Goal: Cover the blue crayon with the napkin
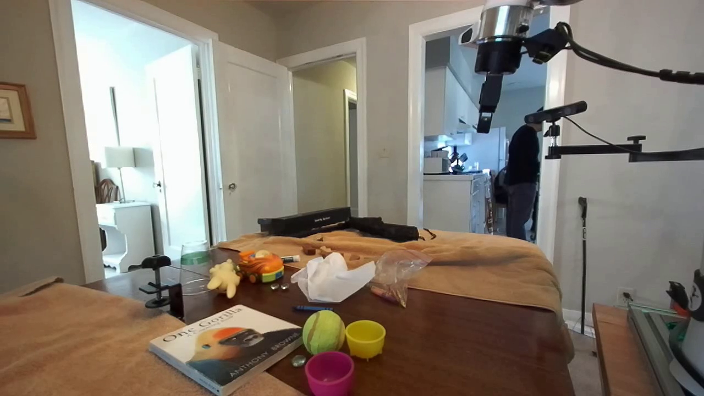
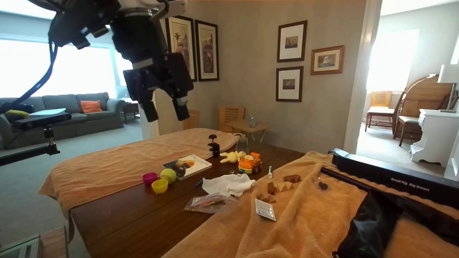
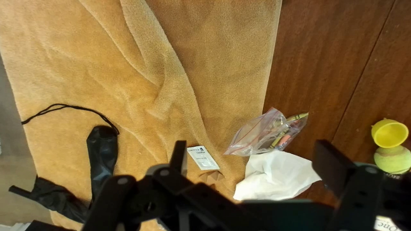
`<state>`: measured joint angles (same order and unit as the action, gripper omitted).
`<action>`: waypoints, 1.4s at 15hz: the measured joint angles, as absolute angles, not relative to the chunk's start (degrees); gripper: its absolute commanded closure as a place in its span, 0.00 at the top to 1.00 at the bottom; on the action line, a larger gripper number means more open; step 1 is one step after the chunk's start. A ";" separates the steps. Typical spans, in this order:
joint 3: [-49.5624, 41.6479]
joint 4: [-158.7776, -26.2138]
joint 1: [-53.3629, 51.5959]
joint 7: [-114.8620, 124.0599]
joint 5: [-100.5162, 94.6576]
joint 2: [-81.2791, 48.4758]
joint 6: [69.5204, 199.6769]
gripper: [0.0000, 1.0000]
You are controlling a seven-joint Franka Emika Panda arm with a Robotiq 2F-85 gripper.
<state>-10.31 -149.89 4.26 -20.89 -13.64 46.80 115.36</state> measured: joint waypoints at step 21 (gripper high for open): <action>-7.00 -143.52 -3.68 -17.60 -2.85 14.03 138.38 1.00</action>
<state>-7.00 -143.52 -3.68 -17.60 -2.85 14.03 138.38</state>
